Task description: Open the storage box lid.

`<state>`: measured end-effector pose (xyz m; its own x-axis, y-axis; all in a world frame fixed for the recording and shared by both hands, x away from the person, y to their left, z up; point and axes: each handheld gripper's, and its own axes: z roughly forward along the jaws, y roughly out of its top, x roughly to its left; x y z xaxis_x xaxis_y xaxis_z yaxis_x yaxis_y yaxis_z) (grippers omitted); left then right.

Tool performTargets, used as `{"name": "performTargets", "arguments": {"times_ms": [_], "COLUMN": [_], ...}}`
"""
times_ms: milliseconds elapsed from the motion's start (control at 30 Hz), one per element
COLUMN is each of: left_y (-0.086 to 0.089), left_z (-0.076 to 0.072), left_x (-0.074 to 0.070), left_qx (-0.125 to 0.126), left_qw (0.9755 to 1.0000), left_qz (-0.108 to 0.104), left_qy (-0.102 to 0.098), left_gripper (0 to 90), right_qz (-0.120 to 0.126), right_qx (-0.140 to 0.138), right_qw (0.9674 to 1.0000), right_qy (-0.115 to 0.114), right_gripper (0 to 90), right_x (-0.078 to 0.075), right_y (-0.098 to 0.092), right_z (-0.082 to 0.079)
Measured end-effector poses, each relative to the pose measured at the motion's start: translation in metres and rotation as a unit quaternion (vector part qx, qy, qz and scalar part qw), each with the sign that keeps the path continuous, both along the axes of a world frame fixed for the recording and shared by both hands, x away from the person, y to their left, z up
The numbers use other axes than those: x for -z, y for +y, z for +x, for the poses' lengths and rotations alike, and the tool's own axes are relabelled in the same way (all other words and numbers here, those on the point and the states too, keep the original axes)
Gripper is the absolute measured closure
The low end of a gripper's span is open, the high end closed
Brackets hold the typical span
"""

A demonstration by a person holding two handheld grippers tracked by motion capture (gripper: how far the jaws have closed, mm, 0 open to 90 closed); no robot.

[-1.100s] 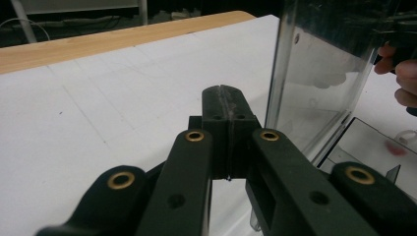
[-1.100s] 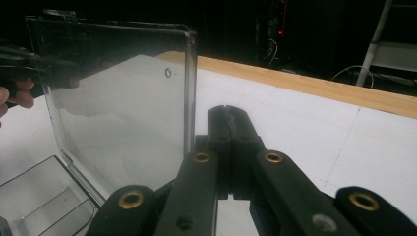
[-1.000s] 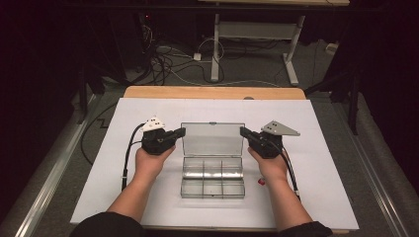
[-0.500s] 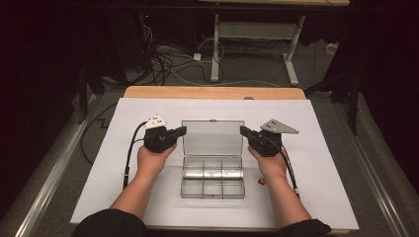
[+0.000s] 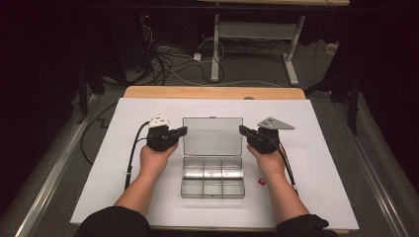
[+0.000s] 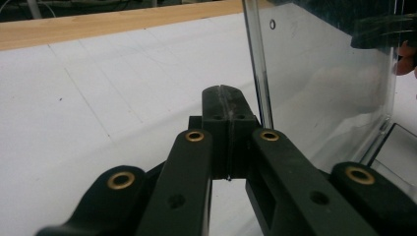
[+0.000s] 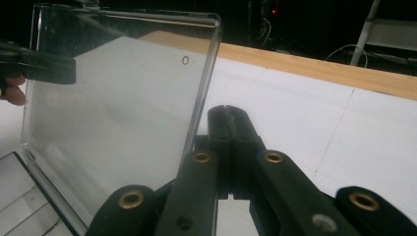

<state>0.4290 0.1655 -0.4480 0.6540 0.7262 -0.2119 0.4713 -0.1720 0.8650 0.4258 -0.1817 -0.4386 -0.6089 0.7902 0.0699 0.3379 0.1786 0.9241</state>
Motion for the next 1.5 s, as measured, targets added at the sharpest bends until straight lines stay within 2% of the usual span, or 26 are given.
{"name": "performTargets", "arguments": {"times_ms": [133, 467, 600, 933, 1367, 1500], "left_y": [-0.001, -0.004, -0.006, -0.010, -0.015, -0.014], "left_z": [0.003, 0.010, 0.013, 0.020, 0.023, 0.024], "left_x": [0.003, 0.013, 0.018, 0.026, 0.032, 0.034], "left_qx": [-0.002, -0.009, -0.012, -0.016, -0.019, -0.022], "left_qw": [1.0000, 0.9992, 0.9980, 0.9949, 0.9915, 0.9903], "left_qz": [0.004, 0.011, 0.021, 0.039, 0.058, 0.068], "left_qy": [0.006, 0.038, 0.058, 0.092, 0.115, 0.119], "left_gripper": [87.9, 87.9, 87.9, 87.9, 87.9, 87.9], "right_qz": [-0.004, -0.024, -0.032, -0.059, -0.081, -0.084], "right_qx": [0.002, 0.004, 0.006, 0.005, -0.007, 0.000], "right_qw": [1.0000, 0.9994, 0.9986, 0.9959, 0.9919, 0.9910], "right_qy": [0.007, 0.027, 0.041, 0.068, 0.098, 0.104], "right_gripper": [90.0, 90.0, 90.0, 90.0, 90.0, 90.0], "right_x": [0.003, 0.013, 0.016, 0.024, 0.031, 0.032], "right_y": [0.000, 0.004, 0.003, 0.003, 0.002, 0.002], "right_z": [0.004, 0.013, 0.016, 0.019, 0.023, 0.024]}}
